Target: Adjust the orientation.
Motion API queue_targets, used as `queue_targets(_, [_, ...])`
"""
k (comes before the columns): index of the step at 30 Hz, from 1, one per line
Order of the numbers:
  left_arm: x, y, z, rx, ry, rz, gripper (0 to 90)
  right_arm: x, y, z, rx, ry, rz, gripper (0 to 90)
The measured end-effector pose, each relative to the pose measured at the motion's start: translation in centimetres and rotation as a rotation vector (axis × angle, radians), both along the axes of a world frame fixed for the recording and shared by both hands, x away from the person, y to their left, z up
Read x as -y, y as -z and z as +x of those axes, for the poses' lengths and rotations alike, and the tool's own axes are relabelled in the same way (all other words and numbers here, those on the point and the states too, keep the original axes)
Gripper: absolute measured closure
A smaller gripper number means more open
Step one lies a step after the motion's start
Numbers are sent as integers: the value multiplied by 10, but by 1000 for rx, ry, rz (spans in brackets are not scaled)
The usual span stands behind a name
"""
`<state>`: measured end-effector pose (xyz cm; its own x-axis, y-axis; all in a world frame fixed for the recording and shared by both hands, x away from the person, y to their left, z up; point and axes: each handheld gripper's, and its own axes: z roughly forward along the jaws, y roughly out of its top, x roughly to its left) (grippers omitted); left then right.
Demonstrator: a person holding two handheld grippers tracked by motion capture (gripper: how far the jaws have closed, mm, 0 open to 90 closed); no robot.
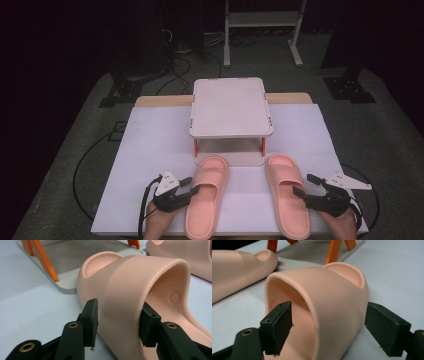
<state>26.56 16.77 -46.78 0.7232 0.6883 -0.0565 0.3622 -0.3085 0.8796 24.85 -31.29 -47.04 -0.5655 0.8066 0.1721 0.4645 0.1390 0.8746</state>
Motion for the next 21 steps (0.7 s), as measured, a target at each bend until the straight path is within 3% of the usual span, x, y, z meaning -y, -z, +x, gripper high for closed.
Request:
queue_targets(4, [1, 0, 0, -1, 4, 1, 596, -4, 3, 1, -11, 14, -22, 245])
queue_targets(10, [2, 0, -2, 8, -5, 0, 617, -9, 6, 4, -44, 65, -60, 392])
queue_targets(13, [3, 0, -3, 18, -12, -2, 636, -9, 6, 4, -42, 99, -76, 470])
queue_targets(21, [1, 0, -3, 22, -27, -14, 672, -11, 5, 4, -43, 137, -112, 568])
